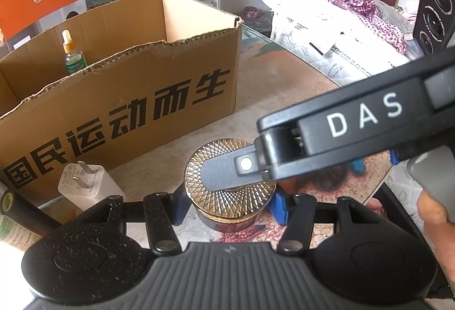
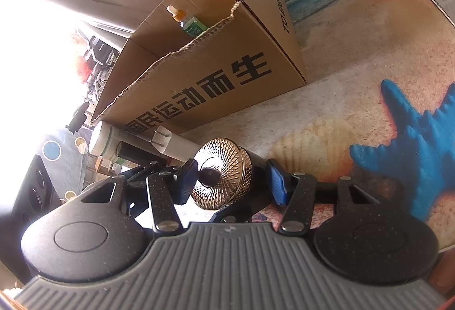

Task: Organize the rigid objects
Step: 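Close the right gripper around the gold-lidded jar, then lift the gold-lidded jar into the box and open the right gripper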

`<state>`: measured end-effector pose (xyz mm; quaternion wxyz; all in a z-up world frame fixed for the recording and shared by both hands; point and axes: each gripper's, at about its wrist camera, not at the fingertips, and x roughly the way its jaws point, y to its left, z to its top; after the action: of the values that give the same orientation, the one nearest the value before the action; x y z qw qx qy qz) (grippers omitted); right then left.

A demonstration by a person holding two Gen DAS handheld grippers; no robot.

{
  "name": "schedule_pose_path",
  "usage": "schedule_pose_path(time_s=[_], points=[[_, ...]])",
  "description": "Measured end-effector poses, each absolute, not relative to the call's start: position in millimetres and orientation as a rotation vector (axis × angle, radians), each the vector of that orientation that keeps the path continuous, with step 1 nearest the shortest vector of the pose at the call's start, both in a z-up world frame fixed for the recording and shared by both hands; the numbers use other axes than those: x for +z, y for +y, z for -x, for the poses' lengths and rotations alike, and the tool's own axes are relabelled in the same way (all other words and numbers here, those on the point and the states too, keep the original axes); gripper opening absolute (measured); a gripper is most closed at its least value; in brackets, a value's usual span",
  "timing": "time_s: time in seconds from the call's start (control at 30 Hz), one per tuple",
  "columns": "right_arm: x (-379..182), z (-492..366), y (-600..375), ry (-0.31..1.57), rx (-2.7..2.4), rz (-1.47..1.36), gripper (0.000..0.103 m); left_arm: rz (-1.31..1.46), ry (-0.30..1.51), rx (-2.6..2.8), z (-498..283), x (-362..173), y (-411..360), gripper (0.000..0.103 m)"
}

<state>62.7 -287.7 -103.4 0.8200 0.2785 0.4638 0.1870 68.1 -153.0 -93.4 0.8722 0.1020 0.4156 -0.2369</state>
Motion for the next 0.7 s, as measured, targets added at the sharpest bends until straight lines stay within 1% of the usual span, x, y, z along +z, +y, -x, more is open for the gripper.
schedule_pose_path(time_s=[0.47,0.7], points=[[-86.3,-49.0,-281.7,0.944,0.41,-0.566,0.052,-0.218,0.821,-0.48,-52.2,-77.3,-147.7,0.057],[-58.6,-42.6,-273.4,0.887,0.428,-0.528,0.052,-0.201,0.752,-0.46,-45.7,-49.0,-138.8,0.057]])
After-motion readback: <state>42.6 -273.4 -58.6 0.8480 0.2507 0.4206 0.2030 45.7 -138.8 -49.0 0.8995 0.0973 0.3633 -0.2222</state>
